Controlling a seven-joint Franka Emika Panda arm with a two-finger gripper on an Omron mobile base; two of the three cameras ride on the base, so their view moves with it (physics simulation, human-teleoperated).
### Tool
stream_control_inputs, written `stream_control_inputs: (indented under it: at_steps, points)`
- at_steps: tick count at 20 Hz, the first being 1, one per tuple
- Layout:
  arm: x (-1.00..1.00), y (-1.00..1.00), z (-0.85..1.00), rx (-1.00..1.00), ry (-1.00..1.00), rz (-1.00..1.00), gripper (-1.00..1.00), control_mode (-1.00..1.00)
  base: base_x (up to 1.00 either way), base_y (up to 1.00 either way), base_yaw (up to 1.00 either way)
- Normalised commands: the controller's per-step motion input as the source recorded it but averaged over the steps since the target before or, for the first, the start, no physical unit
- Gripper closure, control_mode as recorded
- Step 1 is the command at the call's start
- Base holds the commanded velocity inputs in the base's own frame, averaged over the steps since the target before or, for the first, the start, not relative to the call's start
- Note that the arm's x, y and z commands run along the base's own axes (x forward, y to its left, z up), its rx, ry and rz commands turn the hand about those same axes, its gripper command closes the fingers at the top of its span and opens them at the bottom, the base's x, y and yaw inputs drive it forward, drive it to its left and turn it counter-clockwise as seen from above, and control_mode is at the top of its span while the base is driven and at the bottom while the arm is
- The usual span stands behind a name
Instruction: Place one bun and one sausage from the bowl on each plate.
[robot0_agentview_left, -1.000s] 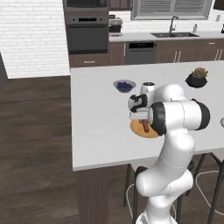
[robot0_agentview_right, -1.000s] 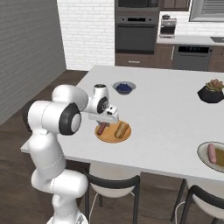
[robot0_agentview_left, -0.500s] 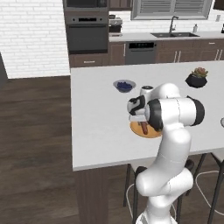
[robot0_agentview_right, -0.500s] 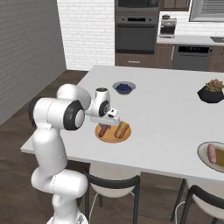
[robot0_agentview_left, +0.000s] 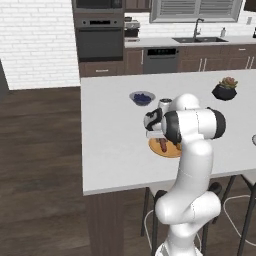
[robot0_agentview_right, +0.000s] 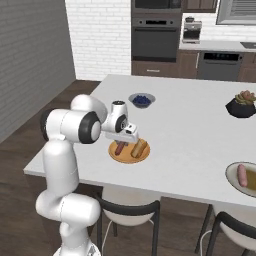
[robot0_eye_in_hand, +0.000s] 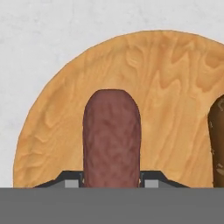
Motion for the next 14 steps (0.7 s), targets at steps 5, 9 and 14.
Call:
stream_control_inputs:
  at_steps: [5,9,14]
  points:
    - [0.08,-0.03,-0.18,0.00,-0.07,0.01,-1.00,-1.00,0.00,0.00,0.00]
    - [0.03,-0.04,-0.01,0.00,-0.08,0.00,-1.00,-1.00,0.00,0.00,0.00]
    - [0.00,-0.01,0.00,0.00,-0.03,0.00,-1.00,-1.00,0.00,0.00,0.00]
